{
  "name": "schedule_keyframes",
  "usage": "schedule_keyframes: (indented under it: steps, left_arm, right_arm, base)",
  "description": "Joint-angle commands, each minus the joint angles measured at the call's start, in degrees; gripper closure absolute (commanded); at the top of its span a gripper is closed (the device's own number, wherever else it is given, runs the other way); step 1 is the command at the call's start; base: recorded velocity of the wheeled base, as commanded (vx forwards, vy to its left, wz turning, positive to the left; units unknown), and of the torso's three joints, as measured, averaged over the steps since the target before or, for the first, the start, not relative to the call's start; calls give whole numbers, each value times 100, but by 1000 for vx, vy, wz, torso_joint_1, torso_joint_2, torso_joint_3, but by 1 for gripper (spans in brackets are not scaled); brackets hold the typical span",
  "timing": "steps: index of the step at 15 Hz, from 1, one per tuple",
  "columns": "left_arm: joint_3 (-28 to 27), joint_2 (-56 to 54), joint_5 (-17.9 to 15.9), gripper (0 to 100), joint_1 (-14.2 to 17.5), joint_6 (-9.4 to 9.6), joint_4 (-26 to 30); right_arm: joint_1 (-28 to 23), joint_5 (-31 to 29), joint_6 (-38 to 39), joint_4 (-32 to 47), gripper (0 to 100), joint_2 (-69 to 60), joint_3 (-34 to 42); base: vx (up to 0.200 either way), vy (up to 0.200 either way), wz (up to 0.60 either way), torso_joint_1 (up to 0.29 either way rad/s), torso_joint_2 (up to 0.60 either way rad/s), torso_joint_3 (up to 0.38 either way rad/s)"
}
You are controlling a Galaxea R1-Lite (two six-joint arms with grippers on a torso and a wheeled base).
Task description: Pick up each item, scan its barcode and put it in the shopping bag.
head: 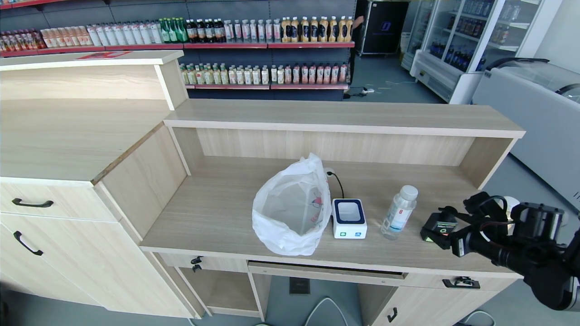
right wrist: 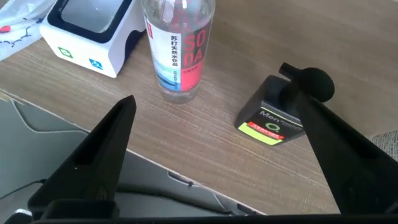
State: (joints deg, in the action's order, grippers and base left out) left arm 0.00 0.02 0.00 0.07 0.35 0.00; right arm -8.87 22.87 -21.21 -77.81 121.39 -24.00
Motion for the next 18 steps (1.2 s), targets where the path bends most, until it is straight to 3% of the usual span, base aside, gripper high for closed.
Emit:
schedule_keyframes:
  steps: [1, 18]
  left_arm:
    - [0, -2, 0, 0, 1, 0, 0]
    - [0, -2, 0, 0, 1, 0, 0]
  right_arm:
    - [26, 7, -67, -129, 0, 350, 10]
    - [562, -11, 205, -278, 0, 1413, -1335]
  base:
    - [0, 0, 0, 0, 0, 0]
    - [0, 0, 0, 0, 0, 0]
